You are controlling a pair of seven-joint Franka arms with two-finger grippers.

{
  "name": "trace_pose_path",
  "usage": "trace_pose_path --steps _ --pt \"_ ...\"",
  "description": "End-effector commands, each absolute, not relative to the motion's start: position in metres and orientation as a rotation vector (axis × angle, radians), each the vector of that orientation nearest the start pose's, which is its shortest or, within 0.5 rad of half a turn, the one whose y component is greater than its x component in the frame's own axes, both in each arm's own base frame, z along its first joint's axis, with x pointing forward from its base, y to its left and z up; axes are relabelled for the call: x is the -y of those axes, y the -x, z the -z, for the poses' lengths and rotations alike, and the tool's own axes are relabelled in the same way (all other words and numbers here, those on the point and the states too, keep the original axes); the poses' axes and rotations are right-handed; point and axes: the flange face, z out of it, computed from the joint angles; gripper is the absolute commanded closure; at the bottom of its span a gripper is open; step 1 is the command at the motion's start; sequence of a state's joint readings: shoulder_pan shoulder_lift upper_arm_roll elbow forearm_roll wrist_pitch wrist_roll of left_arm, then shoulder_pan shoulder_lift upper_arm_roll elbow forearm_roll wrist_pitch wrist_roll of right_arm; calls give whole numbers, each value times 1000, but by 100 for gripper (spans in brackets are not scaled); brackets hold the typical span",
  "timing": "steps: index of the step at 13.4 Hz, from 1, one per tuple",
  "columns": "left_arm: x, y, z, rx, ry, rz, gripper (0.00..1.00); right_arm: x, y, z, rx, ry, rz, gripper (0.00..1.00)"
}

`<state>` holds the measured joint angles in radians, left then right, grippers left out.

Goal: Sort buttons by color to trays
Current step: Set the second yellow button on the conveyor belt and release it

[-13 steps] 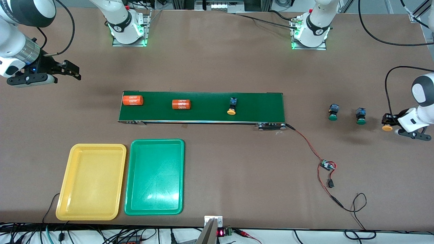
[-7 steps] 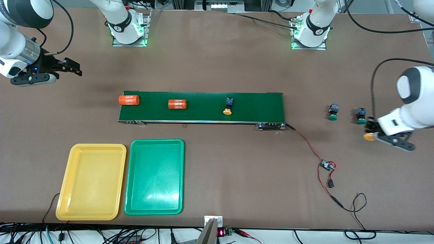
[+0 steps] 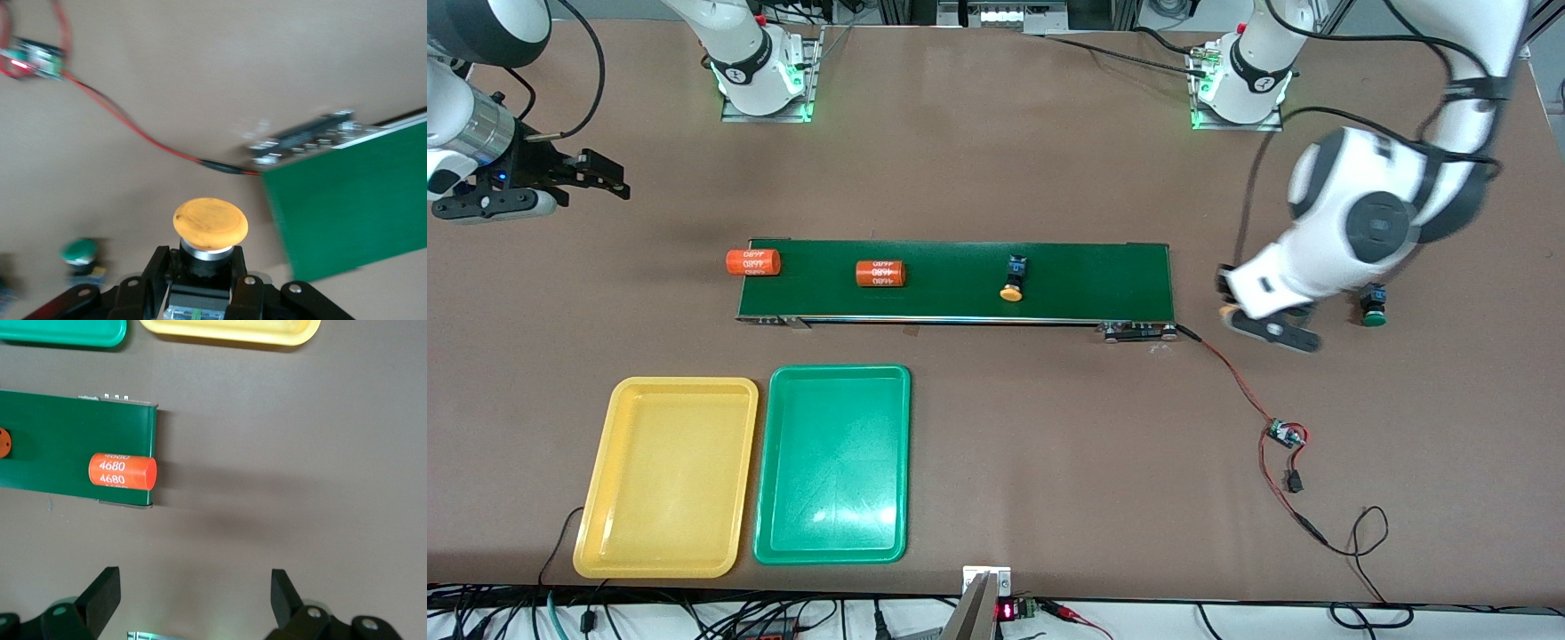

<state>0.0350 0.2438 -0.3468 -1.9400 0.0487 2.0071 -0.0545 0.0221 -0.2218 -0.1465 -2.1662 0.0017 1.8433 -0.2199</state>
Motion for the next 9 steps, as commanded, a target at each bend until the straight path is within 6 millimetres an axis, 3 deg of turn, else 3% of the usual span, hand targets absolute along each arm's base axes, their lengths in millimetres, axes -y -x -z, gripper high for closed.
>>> trace_pose_path --steps 1,2,4,6,9 --pt "240 -527 -342 -281 3121 -314 100 62 -477 -484 152 3091 -112 0" --pt "264 -518 -334 -204 3131 -320 100 63 -479 -482 150 3091 -116 0" --pt "289 -506 -313 -55 3116 -365 100 61 -480 -483 154 3093 -103 0" --pt "296 -506 -291 68 3105 -398 100 59 -481 -482 161 3094 -101 0" --pt "310 -501 -271 118 3129 -409 100 60 -483 -479 158 3095 -101 0"
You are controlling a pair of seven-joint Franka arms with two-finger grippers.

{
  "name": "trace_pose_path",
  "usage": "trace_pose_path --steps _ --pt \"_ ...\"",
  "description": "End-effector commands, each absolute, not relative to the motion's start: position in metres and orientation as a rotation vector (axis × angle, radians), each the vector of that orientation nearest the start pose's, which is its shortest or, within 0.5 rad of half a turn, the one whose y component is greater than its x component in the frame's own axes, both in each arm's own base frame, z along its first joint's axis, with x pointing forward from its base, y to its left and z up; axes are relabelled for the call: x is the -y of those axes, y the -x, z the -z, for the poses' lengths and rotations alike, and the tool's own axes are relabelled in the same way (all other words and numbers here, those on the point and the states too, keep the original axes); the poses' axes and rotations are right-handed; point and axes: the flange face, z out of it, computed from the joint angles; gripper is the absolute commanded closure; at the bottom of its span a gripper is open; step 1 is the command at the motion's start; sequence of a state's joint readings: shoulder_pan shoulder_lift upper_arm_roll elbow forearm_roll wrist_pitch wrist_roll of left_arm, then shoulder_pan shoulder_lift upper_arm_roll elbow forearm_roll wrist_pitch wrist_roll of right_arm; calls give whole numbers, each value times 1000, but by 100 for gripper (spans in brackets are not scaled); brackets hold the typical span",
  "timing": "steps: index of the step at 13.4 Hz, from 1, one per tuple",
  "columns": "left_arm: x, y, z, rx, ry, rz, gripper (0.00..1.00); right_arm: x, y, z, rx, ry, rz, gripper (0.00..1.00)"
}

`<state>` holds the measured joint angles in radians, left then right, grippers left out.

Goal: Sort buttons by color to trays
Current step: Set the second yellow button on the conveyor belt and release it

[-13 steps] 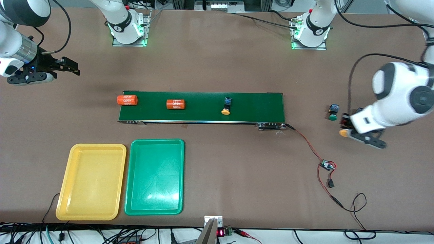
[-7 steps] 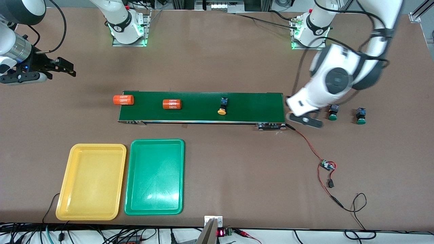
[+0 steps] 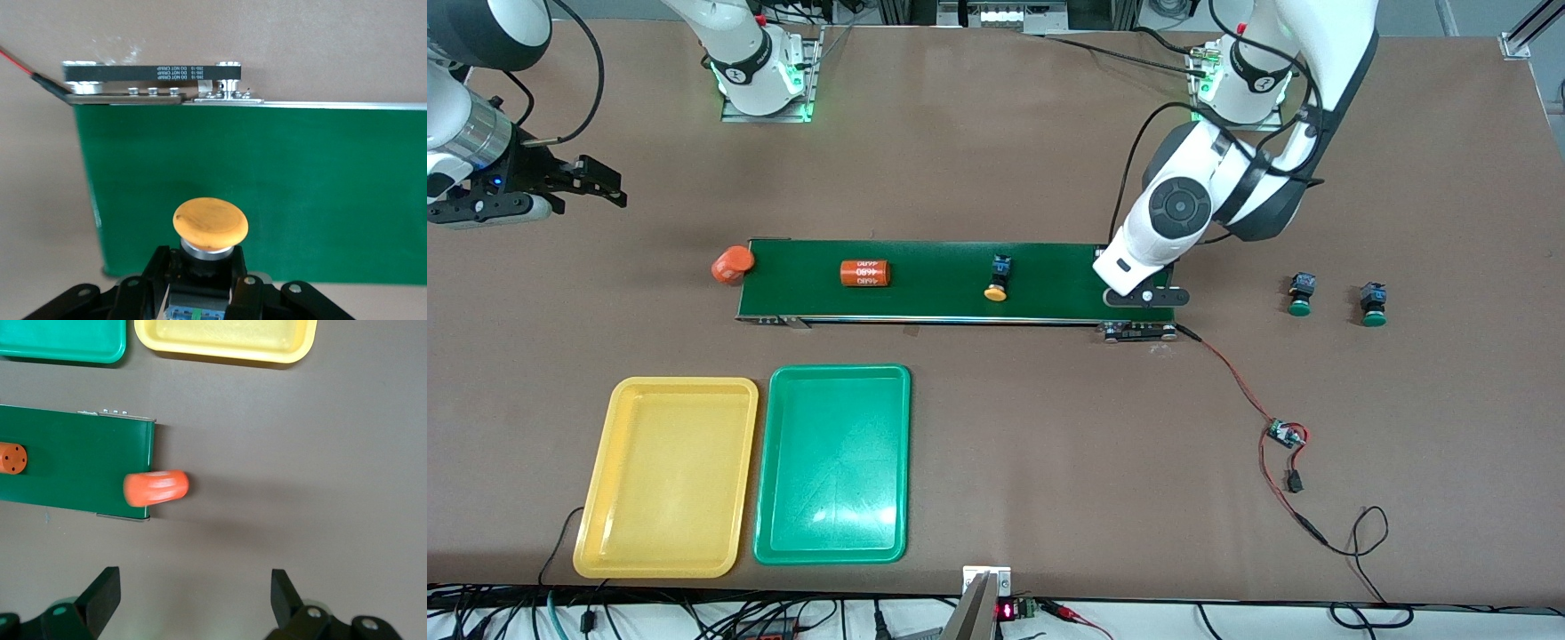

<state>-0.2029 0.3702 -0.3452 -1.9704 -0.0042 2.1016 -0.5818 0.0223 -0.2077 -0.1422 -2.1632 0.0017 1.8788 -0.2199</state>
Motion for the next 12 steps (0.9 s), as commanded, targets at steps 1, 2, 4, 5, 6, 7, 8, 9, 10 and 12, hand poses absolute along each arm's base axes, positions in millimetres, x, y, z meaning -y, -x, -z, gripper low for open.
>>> trace_pose_path --steps 1,2,4,5,6,7,8,9,10,12 --pt "313 -502 -268 131 3140 -393 100 60 -483 -479 161 3095 -101 0" --pt "315 -505 -268 148 3152 -368 100 60 -482 -478 158 3095 -105 0" --pt "316 -507 -265 152 3165 -350 98 61 -483 -474 156 3094 -119 0" --pt "316 -509 -264 156 3171 -339 88 62 -483 -473 153 3093 -122 0" --pt "316 -511 -262 168 3186 -316 63 62 -483 -474 153 3094 -119 0" --pt "316 -512 -262 169 3189 -312 33 63 -483 -474 149 3094 -119 0" --pt "316 -512 -263 170 3192 -309 0 63 -484 -474 151 3094 -117 0" --pt "316 -513 -270 169 3196 -293 0 63 -484 -471 148 3094 -124 0" --pt "316 -514 -283 169 3205 -265 0 63 -484 -471 148 3094 -124 0" --pt "306 -520 -319 188 3222 -182 0 63 -484 -471 146 3094 -124 0"
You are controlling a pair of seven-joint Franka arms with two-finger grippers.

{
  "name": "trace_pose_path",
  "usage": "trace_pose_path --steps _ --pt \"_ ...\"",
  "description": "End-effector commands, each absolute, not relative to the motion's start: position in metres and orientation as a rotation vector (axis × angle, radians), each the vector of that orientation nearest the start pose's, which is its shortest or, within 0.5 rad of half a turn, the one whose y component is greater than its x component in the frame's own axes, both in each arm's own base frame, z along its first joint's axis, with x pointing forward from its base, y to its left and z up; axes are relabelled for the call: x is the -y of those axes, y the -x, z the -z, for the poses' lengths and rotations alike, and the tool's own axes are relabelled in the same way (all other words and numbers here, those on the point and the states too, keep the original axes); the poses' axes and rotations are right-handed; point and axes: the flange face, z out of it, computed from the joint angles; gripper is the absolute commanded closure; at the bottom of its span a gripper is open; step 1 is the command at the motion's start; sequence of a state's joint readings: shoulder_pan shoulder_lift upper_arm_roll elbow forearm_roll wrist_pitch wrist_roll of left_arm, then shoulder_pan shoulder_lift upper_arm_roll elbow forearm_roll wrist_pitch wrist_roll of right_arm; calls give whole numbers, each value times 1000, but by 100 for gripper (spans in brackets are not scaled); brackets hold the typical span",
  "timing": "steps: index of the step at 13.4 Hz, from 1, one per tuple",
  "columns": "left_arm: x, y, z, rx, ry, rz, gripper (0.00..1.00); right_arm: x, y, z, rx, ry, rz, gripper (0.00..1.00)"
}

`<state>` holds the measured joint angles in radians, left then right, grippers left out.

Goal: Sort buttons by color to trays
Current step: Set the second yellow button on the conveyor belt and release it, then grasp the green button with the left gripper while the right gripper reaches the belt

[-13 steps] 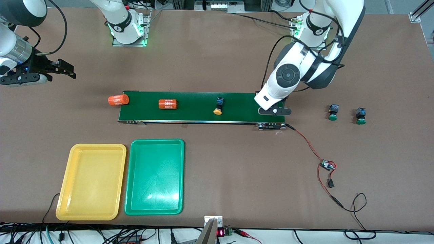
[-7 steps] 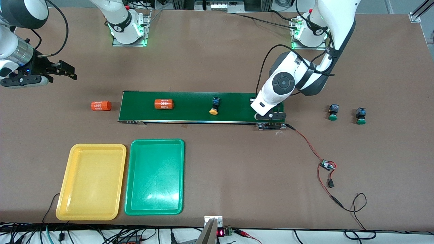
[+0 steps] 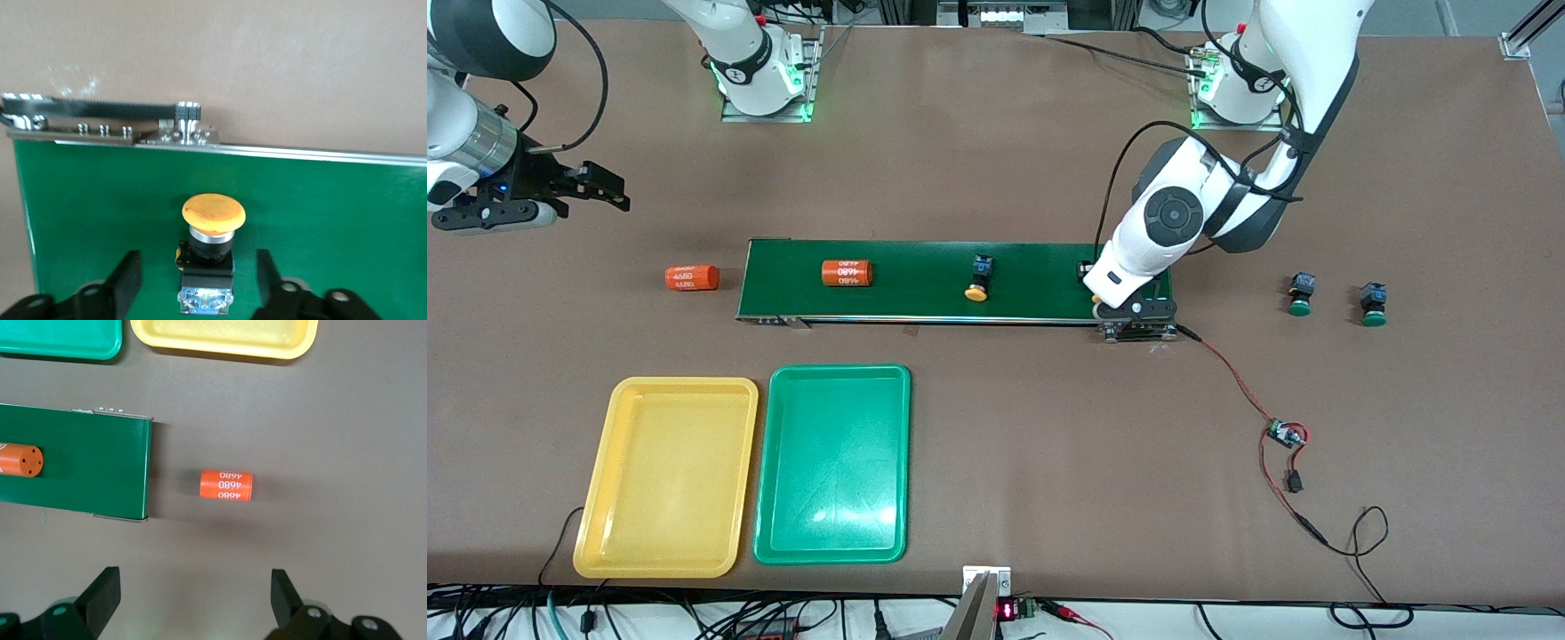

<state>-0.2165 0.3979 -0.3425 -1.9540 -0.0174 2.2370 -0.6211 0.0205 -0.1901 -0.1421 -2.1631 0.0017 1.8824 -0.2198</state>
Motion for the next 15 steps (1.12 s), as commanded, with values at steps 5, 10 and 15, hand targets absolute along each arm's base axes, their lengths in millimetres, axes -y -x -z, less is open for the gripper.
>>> trace_pose_path --steps 5,10,15 --pt "181 -569 -351 135 3234 -113 0 60 -484 -469 153 3093 -129 0" --pt "40 -585 -326 12 3235 -166 0 -2 -488 -464 -3 3114 -153 0" --pt "-55 -551 -280 -202 3172 -301 0 -86 -485 -458 -124 3127 -73 0"
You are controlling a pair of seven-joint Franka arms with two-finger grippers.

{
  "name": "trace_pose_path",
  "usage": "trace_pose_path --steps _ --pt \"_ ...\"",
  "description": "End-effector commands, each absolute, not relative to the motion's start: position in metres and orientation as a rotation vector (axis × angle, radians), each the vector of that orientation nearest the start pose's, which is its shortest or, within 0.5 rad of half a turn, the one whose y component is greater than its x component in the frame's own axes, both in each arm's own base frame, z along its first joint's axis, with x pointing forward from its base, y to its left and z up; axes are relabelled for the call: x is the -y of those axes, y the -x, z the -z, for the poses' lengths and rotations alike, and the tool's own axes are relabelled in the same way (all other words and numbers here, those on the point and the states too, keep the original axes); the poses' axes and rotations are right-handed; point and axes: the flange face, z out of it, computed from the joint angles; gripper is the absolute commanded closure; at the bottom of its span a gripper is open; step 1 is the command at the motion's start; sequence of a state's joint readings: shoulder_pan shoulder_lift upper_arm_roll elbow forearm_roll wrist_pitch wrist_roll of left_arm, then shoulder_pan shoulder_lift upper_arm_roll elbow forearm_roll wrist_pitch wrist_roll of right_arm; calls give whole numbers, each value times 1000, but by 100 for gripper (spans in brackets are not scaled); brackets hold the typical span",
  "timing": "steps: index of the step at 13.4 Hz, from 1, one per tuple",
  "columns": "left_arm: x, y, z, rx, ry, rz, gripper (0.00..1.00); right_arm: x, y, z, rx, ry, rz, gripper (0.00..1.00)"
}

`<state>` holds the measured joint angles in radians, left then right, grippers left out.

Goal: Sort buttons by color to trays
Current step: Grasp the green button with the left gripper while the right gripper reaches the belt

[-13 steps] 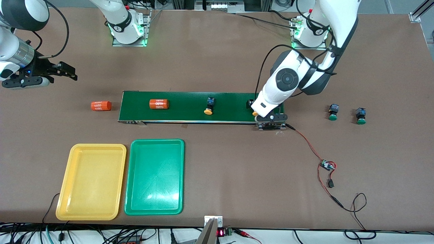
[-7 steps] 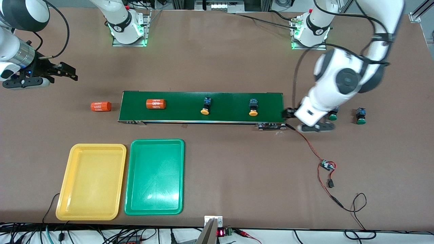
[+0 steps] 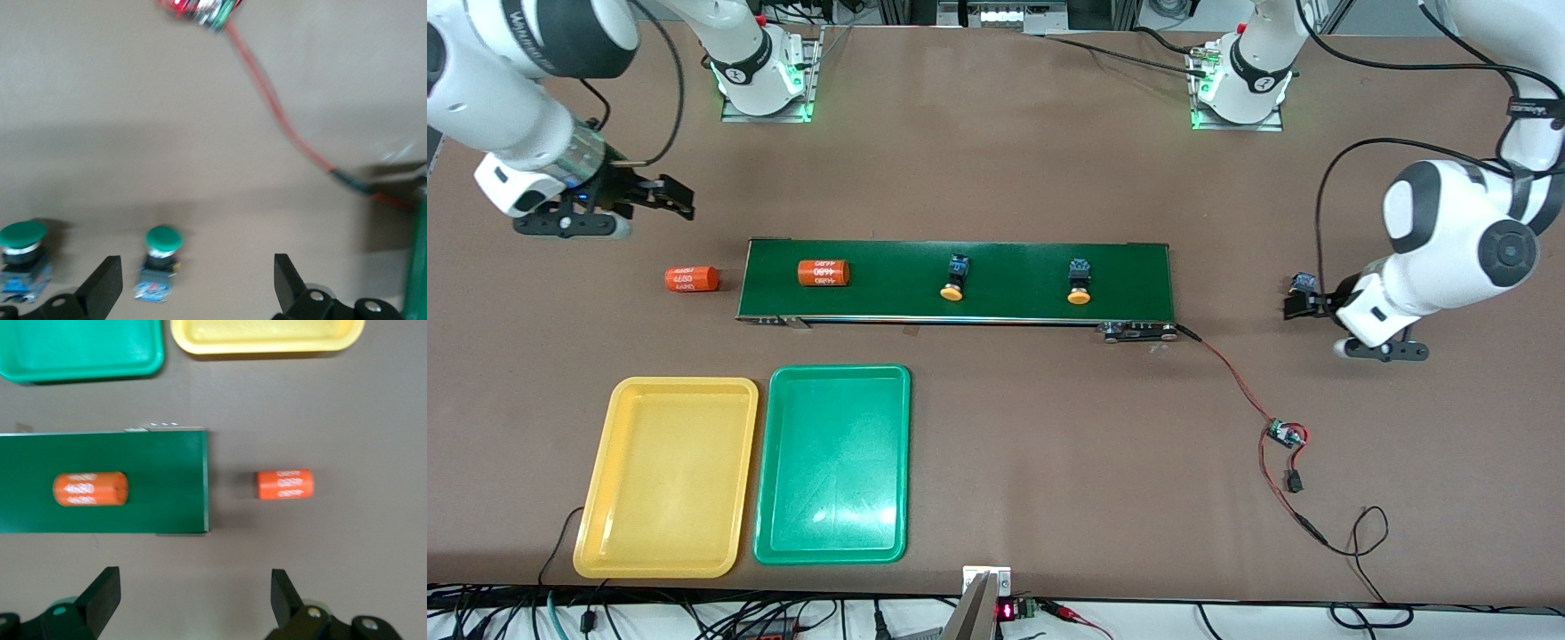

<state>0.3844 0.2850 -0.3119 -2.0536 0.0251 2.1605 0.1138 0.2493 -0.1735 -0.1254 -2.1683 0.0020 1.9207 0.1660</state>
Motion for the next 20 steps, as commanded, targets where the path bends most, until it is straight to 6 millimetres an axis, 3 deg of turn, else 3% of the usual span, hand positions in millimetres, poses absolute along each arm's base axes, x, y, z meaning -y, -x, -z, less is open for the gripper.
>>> trace_pose_path --steps 1,4,6,8,11,14,20 --pt "-61 -545 -273 -220 3147 -328 0 -105 -485 -453 -125 3128 -59 0" --pt "-58 -522 -246 -250 3134 -388 0 -155 -482 -437 -117 3134 -46 0" --pt "-52 -505 -223 -262 3144 -336 0 -190 -478 -421 -154 3141 -47 0" --pt "-52 -502 -216 -282 3149 -338 0 -214 -474 -400 -117 3159 -79 0" --pt "-69 -499 -203 -382 3166 -344 0 -248 -469 -382 -196 3153 -50 0" --pt "-83 -495 -193 -428 3172 -366 0 -272 -469 -369 -266 3122 4 0" --pt "-84 -484 -176 -419 3187 -425 0 -308 -456 -332 -234 3138 -6 0"
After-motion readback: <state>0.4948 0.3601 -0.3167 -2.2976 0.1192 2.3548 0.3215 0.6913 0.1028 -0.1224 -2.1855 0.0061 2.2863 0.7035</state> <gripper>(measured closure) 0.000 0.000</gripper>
